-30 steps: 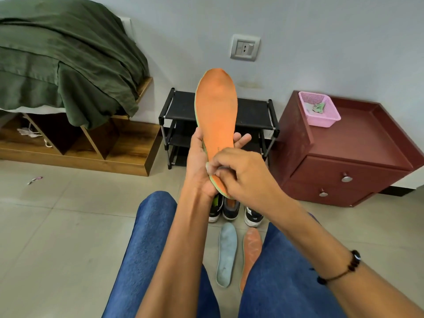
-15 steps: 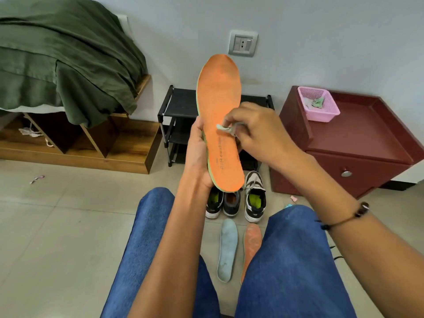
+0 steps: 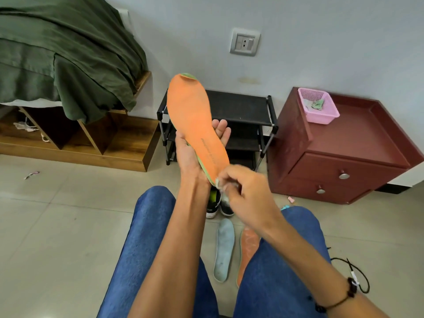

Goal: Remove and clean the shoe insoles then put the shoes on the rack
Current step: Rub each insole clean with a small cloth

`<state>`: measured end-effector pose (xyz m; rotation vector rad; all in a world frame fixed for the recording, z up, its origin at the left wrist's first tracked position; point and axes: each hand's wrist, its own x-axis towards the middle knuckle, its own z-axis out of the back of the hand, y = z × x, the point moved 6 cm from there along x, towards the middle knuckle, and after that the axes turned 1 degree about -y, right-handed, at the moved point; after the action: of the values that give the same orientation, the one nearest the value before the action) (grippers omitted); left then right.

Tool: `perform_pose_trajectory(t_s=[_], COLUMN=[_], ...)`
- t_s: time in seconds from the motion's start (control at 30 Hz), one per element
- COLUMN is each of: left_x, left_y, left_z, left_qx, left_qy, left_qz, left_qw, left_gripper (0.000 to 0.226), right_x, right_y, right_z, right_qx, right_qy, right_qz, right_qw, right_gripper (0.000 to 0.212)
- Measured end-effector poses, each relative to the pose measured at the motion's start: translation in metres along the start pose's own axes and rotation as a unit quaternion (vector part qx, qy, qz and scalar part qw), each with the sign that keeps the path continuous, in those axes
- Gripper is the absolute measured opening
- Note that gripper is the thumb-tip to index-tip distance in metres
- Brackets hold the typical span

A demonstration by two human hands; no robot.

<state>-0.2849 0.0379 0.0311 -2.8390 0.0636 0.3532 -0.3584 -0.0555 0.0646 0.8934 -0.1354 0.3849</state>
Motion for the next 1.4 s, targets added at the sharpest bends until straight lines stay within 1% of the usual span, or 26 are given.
perform_pose_trajectory(t_s=[0.07, 0.13, 0.2, 0.23, 0.3, 0.37, 0.43, 0.5, 0.53, 0.6, 0.67, 0.7, 0.77, 0.83, 0.87, 0.9, 0.93, 0.97, 1.03, 1.13, 1.2, 1.23, 1.27, 1.33, 1.37, 1.4], left_x=[0.000, 0.000, -0.001, -0.001, -0.004, -0.007, -0.007, -0.007, -0.007, -0.006, -0.007, -0.008, -0.008, -0.007, -0.007, -0.006, -0.007, -0.009, -0.010, -0.014, -0.014, -0.015, -0.015, -0.015, -0.015, -0.016], left_y=[-0.004, -0.009, -0.011, -0.011, -0.007, -0.003, 0.001, 0.004, 0.005, 0.007, 0.008, 0.007, 0.009, 0.011, 0.012, 0.014, 0.016, 0.018, 0.018, 0.012, 0.010, 0.009, 0.011, 0.013, 0.015, 0.018], left_z=[-0.003, -0.003, -0.002, -0.001, -0.004, -0.007, -0.012, -0.017, -0.019, -0.013, -0.007, -0.005, -0.004, -0.006, -0.008, -0.009, -0.011, -0.013, -0.015, -0.017, -0.015, -0.014, -0.013, -0.014, -0.015, -0.016], left_qx=[0.002, 0.008, 0.019, 0.029, 0.057, 0.096, 0.127, 0.122, 0.111, 0.098, 0.097, 0.096, 0.085, 0.065, 0.058, 0.054, 0.052, 0.052, 0.061, 0.064, 0.065, 0.063, 0.065, 0.081, 0.090, 0.097], left_qy=[-0.001, -0.006, -0.013, -0.013, -0.008, -0.008, -0.006, 0.015, 0.029, 0.023, 0.011, 0.012, 0.005, 0.012, 0.015, 0.017, 0.023, 0.032, 0.047, 0.069, 0.067, 0.063, 0.061, 0.055, 0.055, 0.056], left_qz=[-0.017, -0.029, -0.041, -0.039, -0.022, -0.013, -0.021, -0.020, -0.012, 0.011, 0.015, 0.013, 0.019, 0.022, 0.023, 0.029, 0.038, 0.048, 0.071, 0.073, 0.069, 0.067, 0.066, 0.073, 0.078, 0.085], left_qw=[1.000, 1.000, 0.999, 0.999, 0.998, 0.995, 0.992, 0.992, 0.993, 0.995, 0.995, 0.995, 0.996, 0.998, 0.998, 0.998, 0.998, 0.997, 0.994, 0.993, 0.993, 0.994, 0.994, 0.992, 0.991, 0.990], left_gripper=[0.061, 0.061, 0.061, 0.061, 0.060, 0.057, 0.047, 0.035, 0.035, 0.050, 0.063, 0.064, 0.062, 0.061, 0.063, 0.064, 0.066, 0.068, 0.069, 0.078, 0.082, 0.084, 0.085, 0.087, 0.087, 0.086], right_x=[-0.011, -0.014, -0.006, 0.001, 0.019, 0.040, 0.058, 0.066, 0.065, 0.050, 0.030, 0.021, 0.012, 0.012, 0.013, 0.015, 0.017, 0.017, 0.015, -0.006, -0.017, -0.017, -0.013, 0.001, 0.009, 0.015], right_y=[-0.002, 0.000, 0.004, 0.007, 0.013, 0.024, 0.035, 0.040, 0.040, 0.040, 0.039, 0.037, 0.032, 0.018, 0.012, 0.007, 0.004, 0.001, 0.000, 0.008, 0.014, 0.017, 0.019, 0.026, 0.032, 0.039], right_z=[-0.003, 0.005, 0.025, 0.035, 0.054, 0.061, 0.052, 0.032, 0.022, 0.009, 0.004, 0.005, 0.012, 0.020, 0.021, 0.023, 0.025, 0.026, 0.026, 0.015, 0.012, 0.016, 0.023, 0.041, 0.046, 0.046], right_qx=[0.124, 0.251, 0.310, 0.302, 0.212, 0.074, -0.076, -0.196, -0.224, -0.231, -0.218, -0.206, -0.140, -0.031, 0.049, 0.142, 0.228, 0.289, 0.340, 0.355, 0.350, 0.337, 0.305, 0.164, 0.072, -0.005], right_qy=[0.011, -0.001, -0.034, -0.053, -0.084, -0.092, -0.076, -0.037, -0.029, -0.035, -0.043, -0.047, -0.047, -0.016, 0.012, 0.030, 0.030, 0.022, 0.016, 0.059, 0.086, 0.085, 0.072, 0.024, -0.004, -0.024], right_qz=[-0.071, -0.114, -0.112, -0.101, -0.058, 0.015, 0.108, 0.145, 0.147, 0.145, 0.139, 0.133, 0.098, 0.015, -0.044, -0.097, -0.137, -0.164, -0.188, -0.205, -0.207, -0.197, -0.175, -0.095, -0.047, 0.001], right_qw=[0.990, 0.961, 0.943, 0.946, 0.972, 0.993, 0.988, 0.969, 0.963, 0.961, 0.965, 0.968, 0.984, 0.999, 0.998, 0.985, 0.964, 0.943, 0.921, 0.910, 0.910, 0.917, 0.933, 0.982, 0.996, 1.000], right_gripper=[0.030, 0.027, 0.028, 0.030, 0.032, 0.027, 0.021, 0.024, 0.028, 0.036, 0.033, 0.029, 0.019, 0.017, 0.020, 0.024, 0.028, 0.030, 0.031, 0.029, 0.026, 0.025, 0.026, 0.026, 0.024, 0.020])
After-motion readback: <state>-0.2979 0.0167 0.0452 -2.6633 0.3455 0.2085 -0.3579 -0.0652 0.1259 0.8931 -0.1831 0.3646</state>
